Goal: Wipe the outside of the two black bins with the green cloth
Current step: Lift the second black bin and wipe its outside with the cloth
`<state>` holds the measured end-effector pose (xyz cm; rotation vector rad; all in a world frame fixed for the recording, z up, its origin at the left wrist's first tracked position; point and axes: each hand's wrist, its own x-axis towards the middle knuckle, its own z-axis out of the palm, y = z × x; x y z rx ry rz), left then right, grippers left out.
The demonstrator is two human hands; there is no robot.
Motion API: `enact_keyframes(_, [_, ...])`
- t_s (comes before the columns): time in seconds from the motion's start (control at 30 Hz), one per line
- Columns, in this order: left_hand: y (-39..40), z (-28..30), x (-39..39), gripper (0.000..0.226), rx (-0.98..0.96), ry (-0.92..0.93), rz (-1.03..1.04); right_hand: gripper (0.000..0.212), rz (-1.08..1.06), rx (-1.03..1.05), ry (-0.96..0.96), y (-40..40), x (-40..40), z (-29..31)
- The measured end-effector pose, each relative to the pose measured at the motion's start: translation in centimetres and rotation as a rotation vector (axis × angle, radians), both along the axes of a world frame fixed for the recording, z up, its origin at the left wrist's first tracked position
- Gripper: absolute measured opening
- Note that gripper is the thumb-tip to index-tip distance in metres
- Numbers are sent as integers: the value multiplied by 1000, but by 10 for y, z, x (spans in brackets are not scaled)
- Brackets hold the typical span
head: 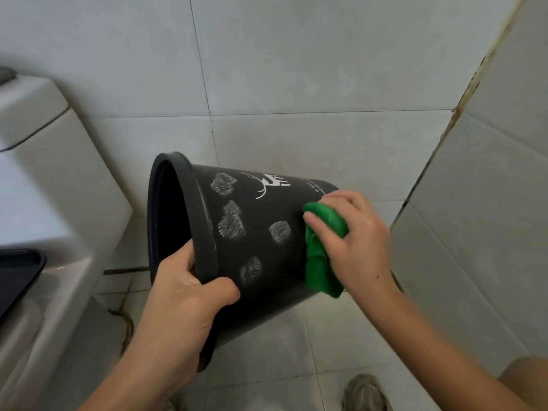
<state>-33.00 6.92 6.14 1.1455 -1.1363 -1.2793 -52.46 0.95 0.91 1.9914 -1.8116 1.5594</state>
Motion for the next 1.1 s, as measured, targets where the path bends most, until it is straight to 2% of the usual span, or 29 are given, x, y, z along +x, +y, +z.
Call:
enact_keyframes(0.07, [2, 1, -3, 39, -34, -28, -28, 33, -9, 26, -35, 2, 5, 2])
enact_keyframes(0.23, [-2, -2, -5, 40, -41, 10, -46, 31, 226, -142, 197, 25, 22, -3])
enact_keyframes(0.33, [-5, -3, -8, 38, -60, -28, -107, 36, 102, -5, 48, 3, 14, 11])
enact_keyframes(0.4, [-8, -4, -8, 40, -85, -48, -133, 37, 69, 25, 21, 0, 14, 11])
enact_keyframes(0.57, [-11, -10, -4, 33, -90, -48, -146, 31, 218, -134, 210, 19, 17, -1])
enact_keyframes(0.73, [-3, -6, -10, 44, -172, -151, -253, 37, 38, 108, -14, -9, -14, 13])
enact_keyframes(0.8, [-4, -8, -9, 44, -171, -132, -243, 36, 53, 51, 54, -2, -9, 11])
enact_keyframes(0.93, [-7, -11, -9, 40, -121, -52, -189, 32, 221, -108, 249, 24, 9, -2])
enact_keyframes(1.1, [-6, -10, -11, 45, -195, -138, -255, 39, 41, 58, 18, -3, -4, 9])
